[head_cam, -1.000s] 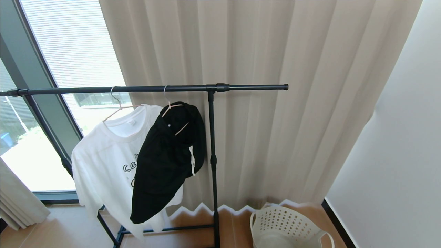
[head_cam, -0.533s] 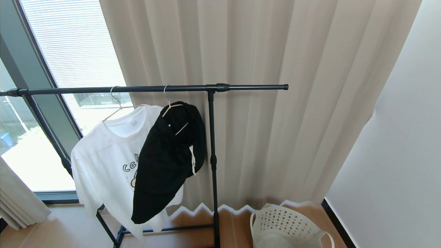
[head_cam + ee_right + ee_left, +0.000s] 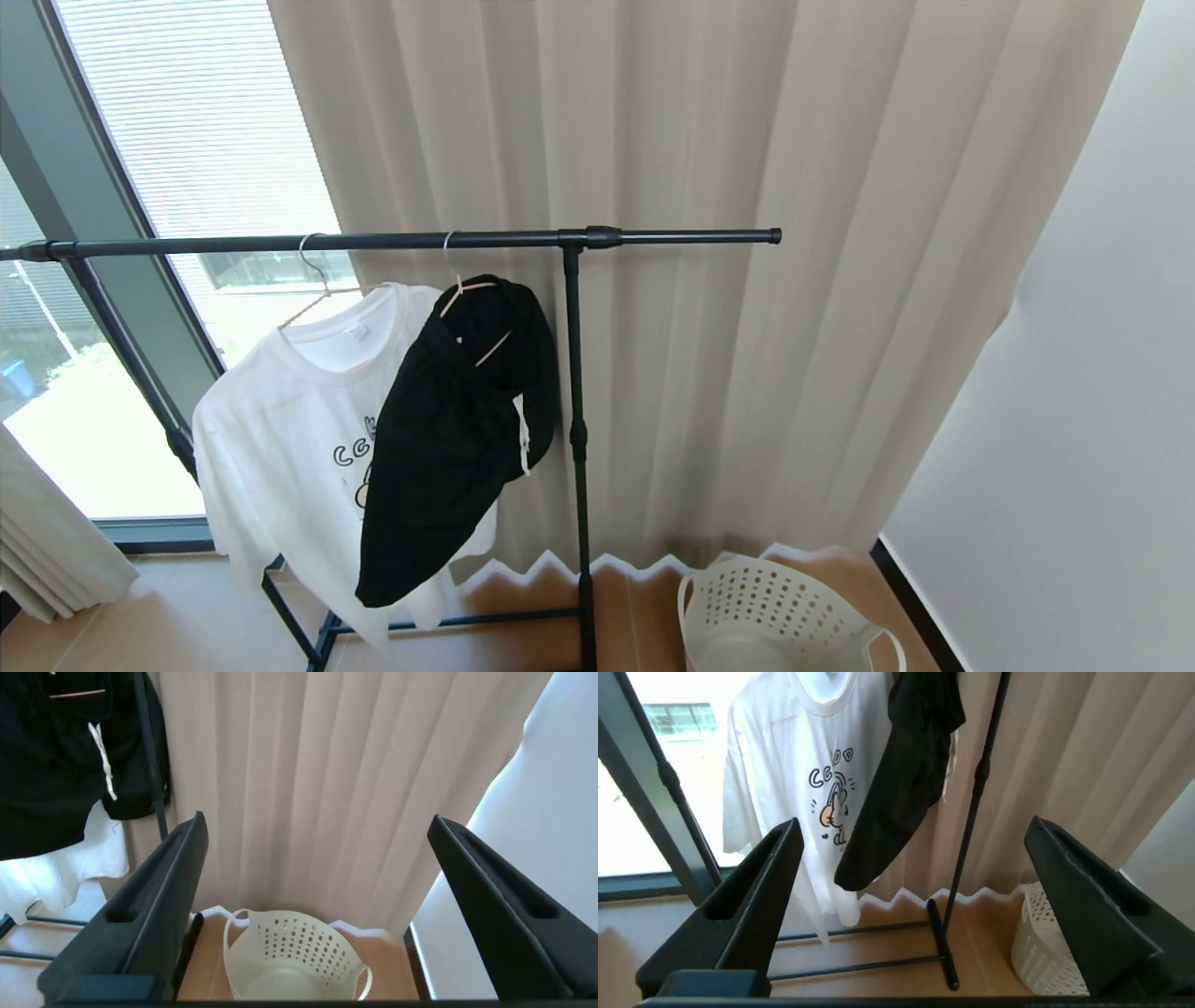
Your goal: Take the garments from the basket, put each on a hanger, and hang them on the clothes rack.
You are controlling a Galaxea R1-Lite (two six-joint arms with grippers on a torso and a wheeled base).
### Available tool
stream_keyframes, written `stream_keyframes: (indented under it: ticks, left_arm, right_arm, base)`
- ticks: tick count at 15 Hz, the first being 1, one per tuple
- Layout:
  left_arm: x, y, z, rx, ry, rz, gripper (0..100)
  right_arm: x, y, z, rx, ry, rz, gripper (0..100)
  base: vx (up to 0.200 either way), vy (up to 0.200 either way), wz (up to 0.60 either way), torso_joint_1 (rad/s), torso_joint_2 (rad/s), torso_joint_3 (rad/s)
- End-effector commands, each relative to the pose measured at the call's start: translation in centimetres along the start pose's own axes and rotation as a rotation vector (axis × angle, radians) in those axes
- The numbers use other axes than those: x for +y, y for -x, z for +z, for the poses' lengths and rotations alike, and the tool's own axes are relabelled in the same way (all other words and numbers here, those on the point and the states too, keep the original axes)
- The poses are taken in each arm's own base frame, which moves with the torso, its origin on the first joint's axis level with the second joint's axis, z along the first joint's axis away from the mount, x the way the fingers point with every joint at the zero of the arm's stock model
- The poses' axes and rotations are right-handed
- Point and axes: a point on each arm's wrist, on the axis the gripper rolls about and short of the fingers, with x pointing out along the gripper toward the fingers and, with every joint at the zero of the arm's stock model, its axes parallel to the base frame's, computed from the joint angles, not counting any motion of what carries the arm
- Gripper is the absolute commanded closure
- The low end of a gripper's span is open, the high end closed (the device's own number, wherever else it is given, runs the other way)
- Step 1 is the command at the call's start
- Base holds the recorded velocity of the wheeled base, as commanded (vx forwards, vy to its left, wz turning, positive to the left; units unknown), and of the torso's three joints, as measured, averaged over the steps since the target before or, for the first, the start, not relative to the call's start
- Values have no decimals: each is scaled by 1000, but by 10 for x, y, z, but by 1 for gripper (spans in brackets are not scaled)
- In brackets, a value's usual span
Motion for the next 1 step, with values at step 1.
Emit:
stream_keyframes:
  ticks: [1]
  left_arm:
    - [0, 0, 0, 0, 0, 0, 0]
  right_arm:
    - [0, 0, 0, 1, 1, 0, 0]
  base:
    - [0, 0, 0, 0, 0, 0]
